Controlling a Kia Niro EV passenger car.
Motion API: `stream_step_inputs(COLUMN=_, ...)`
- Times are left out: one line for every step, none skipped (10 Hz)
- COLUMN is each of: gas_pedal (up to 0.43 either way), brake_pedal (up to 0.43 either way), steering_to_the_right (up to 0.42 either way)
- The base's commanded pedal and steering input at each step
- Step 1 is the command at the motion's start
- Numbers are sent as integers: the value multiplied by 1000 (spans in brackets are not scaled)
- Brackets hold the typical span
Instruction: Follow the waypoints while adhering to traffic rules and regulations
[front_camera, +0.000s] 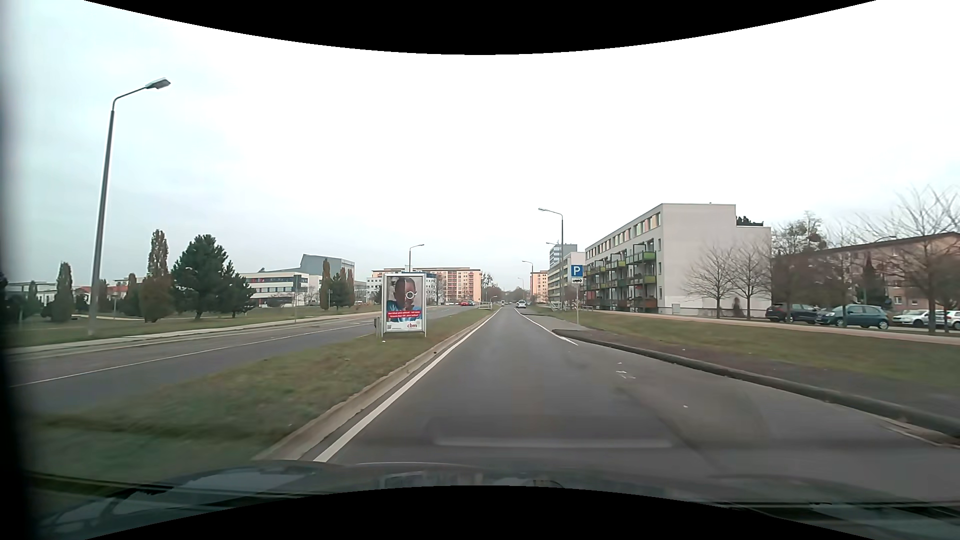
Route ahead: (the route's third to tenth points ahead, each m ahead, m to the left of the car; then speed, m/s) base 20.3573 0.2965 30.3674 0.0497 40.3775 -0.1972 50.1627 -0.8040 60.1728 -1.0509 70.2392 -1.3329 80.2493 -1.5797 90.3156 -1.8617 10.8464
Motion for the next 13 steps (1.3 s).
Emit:
stream_step_inputs(gas_pedal=189, brake_pedal=0, steering_to_the_right=2)
stream_step_inputs(gas_pedal=177, brake_pedal=0, steering_to_the_right=2)
stream_step_inputs(gas_pedal=177, brake_pedal=0, steering_to_the_right=2)
stream_step_inputs(gas_pedal=177, brake_pedal=0, steering_to_the_right=4)
stream_step_inputs(gas_pedal=177, brake_pedal=0, steering_to_the_right=6)
stream_step_inputs(gas_pedal=177, brake_pedal=0, steering_to_the_right=6)
stream_step_inputs(gas_pedal=177, brake_pedal=0, steering_to_the_right=5)
stream_step_inputs(gas_pedal=177, brake_pedal=0, steering_to_the_right=4)
stream_step_inputs(gas_pedal=177, brake_pedal=0, steering_to_the_right=1)
stream_step_inputs(gas_pedal=169, brake_pedal=0, steering_to_the_right=-3)
stream_step_inputs(gas_pedal=169, brake_pedal=0, steering_to_the_right=-4)
stream_step_inputs(gas_pedal=169, brake_pedal=0, steering_to_the_right=-4)
stream_step_inputs(gas_pedal=157, brake_pedal=0, steering_to_the_right=-4)
